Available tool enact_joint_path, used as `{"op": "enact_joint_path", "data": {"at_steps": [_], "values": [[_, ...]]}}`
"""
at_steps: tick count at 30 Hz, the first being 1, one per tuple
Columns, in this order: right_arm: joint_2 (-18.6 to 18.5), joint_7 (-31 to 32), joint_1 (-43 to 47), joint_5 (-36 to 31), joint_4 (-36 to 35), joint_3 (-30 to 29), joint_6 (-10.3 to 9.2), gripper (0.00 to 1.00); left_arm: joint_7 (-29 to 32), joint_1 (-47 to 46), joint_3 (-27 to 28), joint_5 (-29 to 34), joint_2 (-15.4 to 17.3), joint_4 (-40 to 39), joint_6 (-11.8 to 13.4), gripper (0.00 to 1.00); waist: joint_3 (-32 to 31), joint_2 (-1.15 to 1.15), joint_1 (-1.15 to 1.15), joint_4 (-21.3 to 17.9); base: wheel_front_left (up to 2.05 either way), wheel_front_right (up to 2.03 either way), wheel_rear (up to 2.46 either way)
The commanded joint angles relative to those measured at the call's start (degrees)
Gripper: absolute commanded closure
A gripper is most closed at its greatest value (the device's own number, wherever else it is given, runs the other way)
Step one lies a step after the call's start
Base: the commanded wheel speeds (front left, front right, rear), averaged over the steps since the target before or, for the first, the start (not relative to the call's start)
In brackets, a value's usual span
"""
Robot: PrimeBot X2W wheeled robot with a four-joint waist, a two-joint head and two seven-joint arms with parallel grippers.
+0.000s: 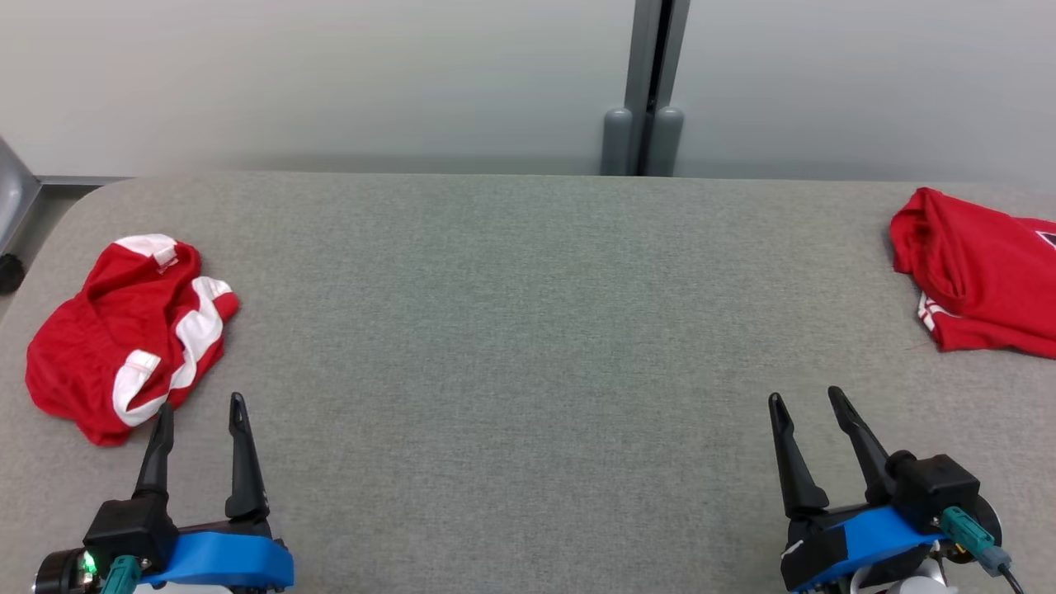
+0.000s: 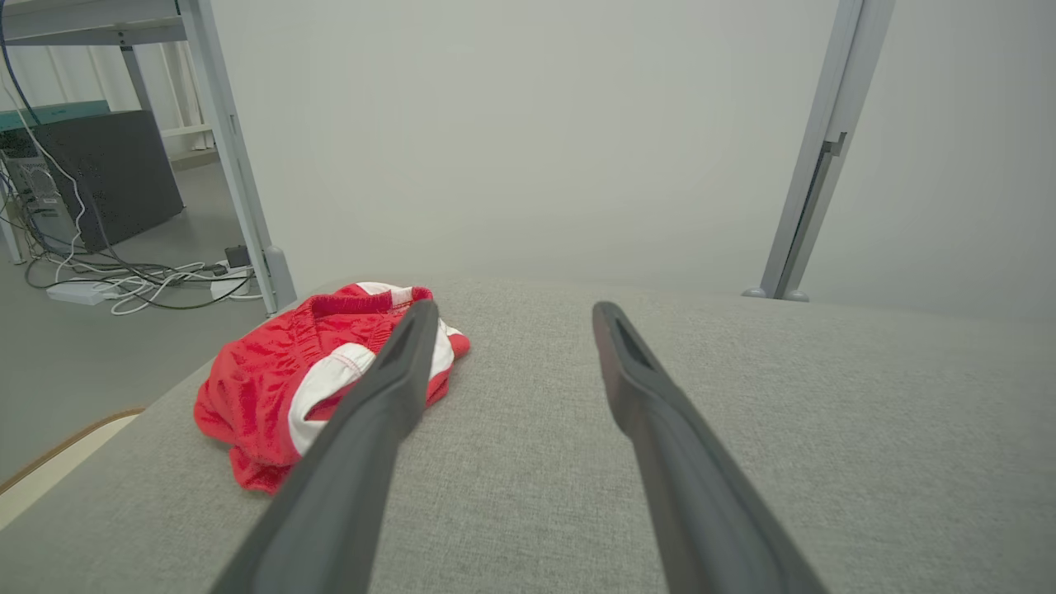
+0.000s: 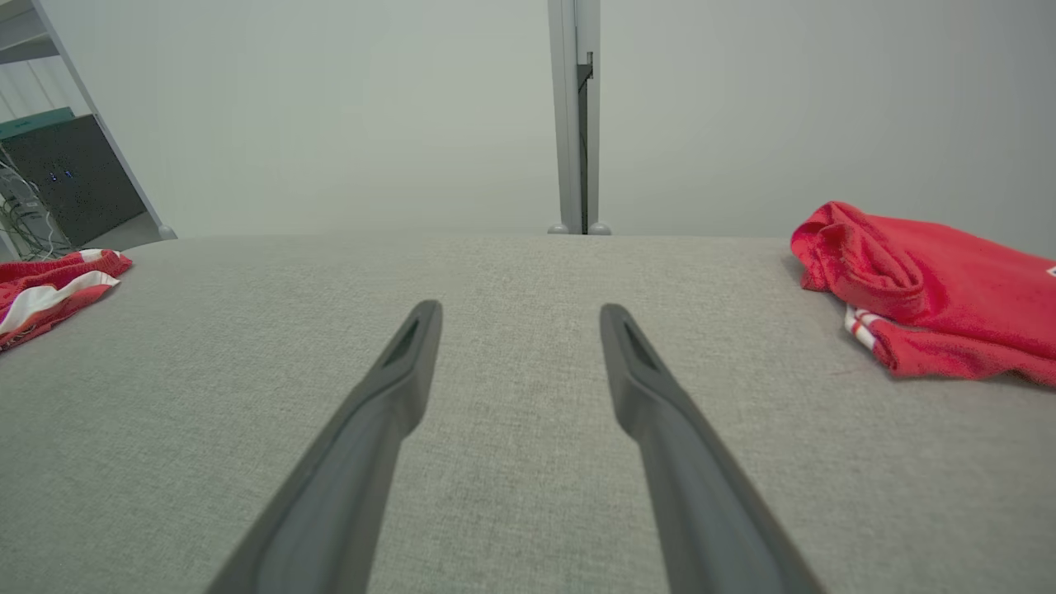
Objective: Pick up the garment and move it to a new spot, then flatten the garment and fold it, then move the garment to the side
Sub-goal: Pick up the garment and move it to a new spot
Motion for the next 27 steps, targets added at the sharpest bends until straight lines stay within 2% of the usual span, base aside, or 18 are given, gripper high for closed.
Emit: {"op": "enact_joint_path", "data": {"at_steps": [1, 15, 27], "values": [[0.0, -0.2, 0.1, -0.1, 0.1, 0.2, 0.01, 0.00, -0.3, -0.3, 0.5, 0.0, 0.3, -0.1, 0.3, 0.00, 0.6, -0.01, 0.00, 1.2, 0.00, 0.00, 0.00], [0.0, 0.3, -1.6, -1.1, -0.4, 0.3, 0.01, 0.00, -0.2, -0.4, 2.2, -0.7, 0.1, -0.6, 1.0, 0.00, 2.4, -0.01, 0.00, 11.9, 0.00, 0.00, 0.00], [-0.1, 1.1, -1.6, -1.6, -1.1, 0.2, 0.01, 0.00, -0.3, 0.2, 3.0, -1.4, -0.3, -1.3, 1.6, 0.00, 3.4, -0.01, 0.00, 18.7, 0.00, 0.00, 0.00]]}}
